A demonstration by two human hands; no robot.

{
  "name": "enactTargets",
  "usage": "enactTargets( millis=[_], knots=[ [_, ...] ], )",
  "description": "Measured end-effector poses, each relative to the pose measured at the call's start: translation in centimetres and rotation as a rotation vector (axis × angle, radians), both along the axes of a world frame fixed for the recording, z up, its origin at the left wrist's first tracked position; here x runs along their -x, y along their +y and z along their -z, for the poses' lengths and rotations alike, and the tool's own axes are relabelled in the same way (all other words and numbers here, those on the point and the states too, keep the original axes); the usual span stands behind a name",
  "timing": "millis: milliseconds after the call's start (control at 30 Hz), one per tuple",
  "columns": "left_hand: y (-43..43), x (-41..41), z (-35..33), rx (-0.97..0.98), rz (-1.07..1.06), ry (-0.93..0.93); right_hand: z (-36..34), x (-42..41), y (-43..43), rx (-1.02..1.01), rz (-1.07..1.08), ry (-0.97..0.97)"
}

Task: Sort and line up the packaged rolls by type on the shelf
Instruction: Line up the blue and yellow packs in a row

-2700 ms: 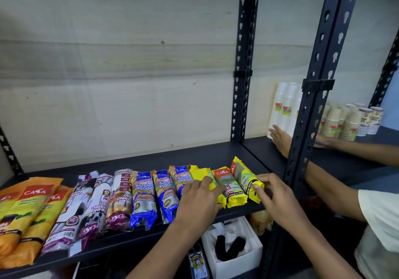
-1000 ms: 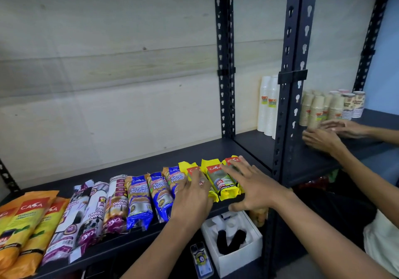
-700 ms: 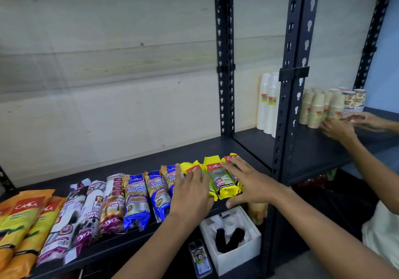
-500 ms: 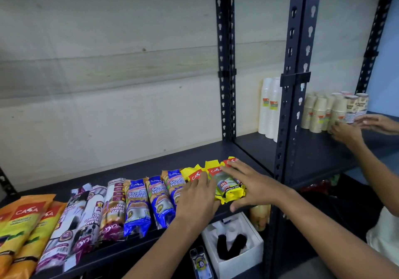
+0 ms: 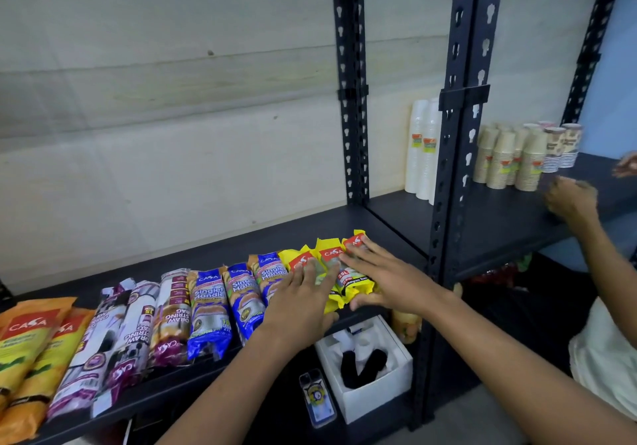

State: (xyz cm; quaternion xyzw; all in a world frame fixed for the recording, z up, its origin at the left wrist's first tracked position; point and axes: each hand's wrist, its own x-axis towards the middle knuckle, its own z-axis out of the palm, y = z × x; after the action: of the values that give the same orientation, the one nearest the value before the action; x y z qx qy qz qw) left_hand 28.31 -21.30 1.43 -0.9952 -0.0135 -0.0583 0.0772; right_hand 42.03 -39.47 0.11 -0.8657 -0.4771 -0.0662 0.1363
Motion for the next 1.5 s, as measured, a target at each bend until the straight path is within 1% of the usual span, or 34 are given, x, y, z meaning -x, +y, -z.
enactTargets(
  millis=[167,333,500,733,900,1033,1200,1300,1333,1400,1500],
  knots=[
    [-0.4,-0.3,-0.2,-0.017,-0.006,0.008,0.4,-0.4,0.0,-0.032,-0.02,0.025],
    [-0.2,-0.5,-0.1,-0.009,0.013,0.01,0.4,-0.6,-0.3,-0.035,-0.064,0.165],
    [-0.4,-0.6,-0.2,0.002,0.024,0.022,0.5,-1.3,-0.5,-0.034,-0.101,0.171],
    [-0.5,-0.7,0.1,-0.034,0.036,0.042,1.0,-2.0,-0.6,-0.12,-0.127,0.224],
    [-0.5,-1.0,0.4,0.022,0.023,0.035,1.3,-2.1,-0.5,-0.115,-0.123,0.195],
    [-0.4,-1.0,0.7,0.014,0.021,0.024,1.1,-2.0,-0.6,-0.105,-0.109,0.198],
    [-0.4,-0.6,0.5,0.005,0.011,0.008,0.0,-1.1,-0.7,-0.017,-0.058,0.173],
    [-0.4,0.4,-0.2,0.035,0.028,-0.03,-1.3,0.1,-0.6,0.086,-0.023,0.065],
    [-0.2,0.9,-0.5,0.057,0.029,-0.046,-1.7,0.5,-0.5,0.091,-0.033,0.014],
    [0.6,2.2,-1.2,0.112,0.009,-0.067,-2.7,1.7,-0.1,0.048,-0.06,-0.04],
    [2.3,4.8,-2.5,0.149,-0.024,-0.086,-3.6,3.3,1.3,-0.039,-0.079,-0.009]
  ],
)
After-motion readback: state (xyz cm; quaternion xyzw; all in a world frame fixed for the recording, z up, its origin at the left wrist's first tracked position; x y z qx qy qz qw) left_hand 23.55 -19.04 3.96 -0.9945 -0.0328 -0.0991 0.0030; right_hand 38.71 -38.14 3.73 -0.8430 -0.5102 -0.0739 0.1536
